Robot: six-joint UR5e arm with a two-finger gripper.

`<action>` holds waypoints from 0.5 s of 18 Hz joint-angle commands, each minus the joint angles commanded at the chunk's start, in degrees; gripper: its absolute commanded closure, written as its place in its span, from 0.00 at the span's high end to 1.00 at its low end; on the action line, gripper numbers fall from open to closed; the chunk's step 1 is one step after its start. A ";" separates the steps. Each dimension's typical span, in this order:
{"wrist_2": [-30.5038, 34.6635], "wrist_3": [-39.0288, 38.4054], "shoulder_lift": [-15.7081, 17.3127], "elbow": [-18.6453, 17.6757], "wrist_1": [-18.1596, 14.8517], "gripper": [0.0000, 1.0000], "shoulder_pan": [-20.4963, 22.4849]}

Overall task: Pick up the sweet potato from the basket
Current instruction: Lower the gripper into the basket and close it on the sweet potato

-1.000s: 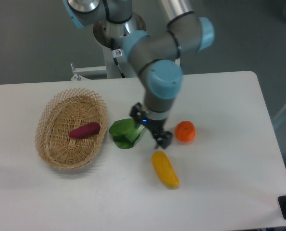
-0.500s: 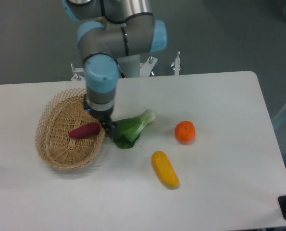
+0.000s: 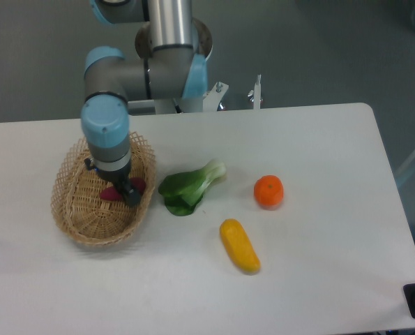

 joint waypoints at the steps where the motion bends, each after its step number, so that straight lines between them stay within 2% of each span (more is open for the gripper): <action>1: 0.09 -0.09 0.00 -0.27 0.00 1.00 0.00; 5: 0.17 -0.70 -0.61 -0.97 0.09 1.00 -0.09; 9: 2.90 -1.76 -1.49 -1.50 0.26 1.00 -1.05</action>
